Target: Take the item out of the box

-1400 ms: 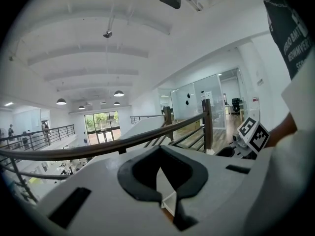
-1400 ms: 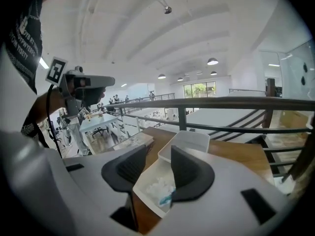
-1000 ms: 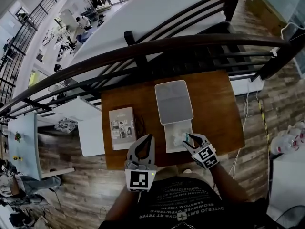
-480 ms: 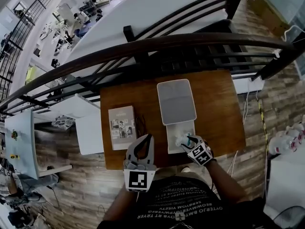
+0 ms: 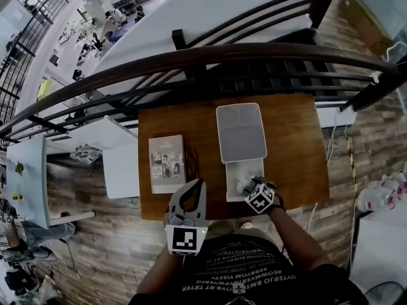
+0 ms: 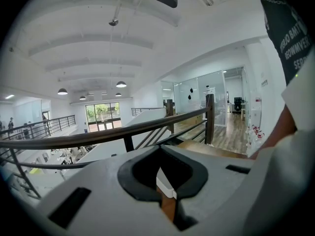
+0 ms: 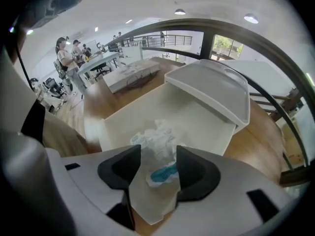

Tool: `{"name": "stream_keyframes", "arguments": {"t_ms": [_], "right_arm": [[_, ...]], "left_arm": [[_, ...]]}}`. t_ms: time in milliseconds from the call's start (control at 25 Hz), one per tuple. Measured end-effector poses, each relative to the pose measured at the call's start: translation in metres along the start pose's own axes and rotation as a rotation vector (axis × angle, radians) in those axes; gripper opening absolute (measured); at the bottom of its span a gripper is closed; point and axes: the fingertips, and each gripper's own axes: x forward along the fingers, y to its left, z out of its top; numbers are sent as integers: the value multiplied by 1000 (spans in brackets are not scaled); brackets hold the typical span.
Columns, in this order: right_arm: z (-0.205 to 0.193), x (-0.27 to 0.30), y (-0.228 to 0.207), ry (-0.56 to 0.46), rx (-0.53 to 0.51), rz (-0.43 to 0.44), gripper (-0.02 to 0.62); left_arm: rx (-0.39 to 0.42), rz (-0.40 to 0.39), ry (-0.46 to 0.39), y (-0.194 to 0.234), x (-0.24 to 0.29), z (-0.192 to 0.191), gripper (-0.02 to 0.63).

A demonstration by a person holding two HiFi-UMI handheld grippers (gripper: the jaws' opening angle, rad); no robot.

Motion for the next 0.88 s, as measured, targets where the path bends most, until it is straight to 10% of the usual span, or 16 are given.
{"name": "stream_keyframes", "arguments": {"t_ms": [360,880], "right_arm": [[-6,4,1,43,-73,-27,106],[-10,-59,-7,-212,92,-30,31]], "left_arm": [[-18,41,29,-5,-27,-2,6],[-5,41,-7,-49,-48,14,6]]}}
